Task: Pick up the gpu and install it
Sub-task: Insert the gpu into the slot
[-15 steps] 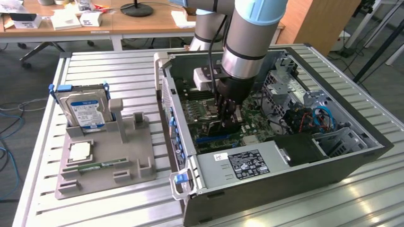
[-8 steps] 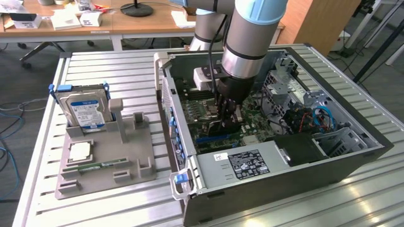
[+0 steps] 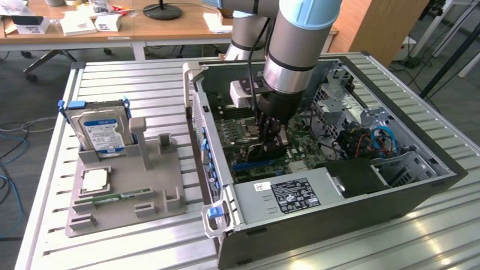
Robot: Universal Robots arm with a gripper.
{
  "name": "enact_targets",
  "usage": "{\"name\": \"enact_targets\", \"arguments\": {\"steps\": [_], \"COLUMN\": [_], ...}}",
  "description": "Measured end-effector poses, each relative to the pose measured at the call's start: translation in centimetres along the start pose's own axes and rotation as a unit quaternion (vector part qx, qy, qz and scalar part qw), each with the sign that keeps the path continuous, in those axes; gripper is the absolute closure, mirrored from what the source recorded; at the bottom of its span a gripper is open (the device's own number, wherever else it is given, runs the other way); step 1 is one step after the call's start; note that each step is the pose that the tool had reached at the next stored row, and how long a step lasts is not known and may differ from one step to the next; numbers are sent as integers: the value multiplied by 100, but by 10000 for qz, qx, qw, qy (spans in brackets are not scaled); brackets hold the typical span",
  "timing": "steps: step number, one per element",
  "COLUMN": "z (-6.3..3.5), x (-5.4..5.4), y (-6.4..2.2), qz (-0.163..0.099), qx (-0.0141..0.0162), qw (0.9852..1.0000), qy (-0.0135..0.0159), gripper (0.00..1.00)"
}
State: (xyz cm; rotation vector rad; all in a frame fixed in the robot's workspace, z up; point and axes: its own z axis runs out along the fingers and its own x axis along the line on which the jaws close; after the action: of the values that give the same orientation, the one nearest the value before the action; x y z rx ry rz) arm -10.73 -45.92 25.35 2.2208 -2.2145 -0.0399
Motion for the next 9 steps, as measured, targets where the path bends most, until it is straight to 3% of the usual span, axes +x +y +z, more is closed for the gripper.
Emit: {"name": "enact_targets", "arguments": {"steps": [9], "z": [2], "x": [0], "y": [0], "qz": [-6], "qx": [0], "qw": [10000], "qy": [0], "gripper": [74]}}
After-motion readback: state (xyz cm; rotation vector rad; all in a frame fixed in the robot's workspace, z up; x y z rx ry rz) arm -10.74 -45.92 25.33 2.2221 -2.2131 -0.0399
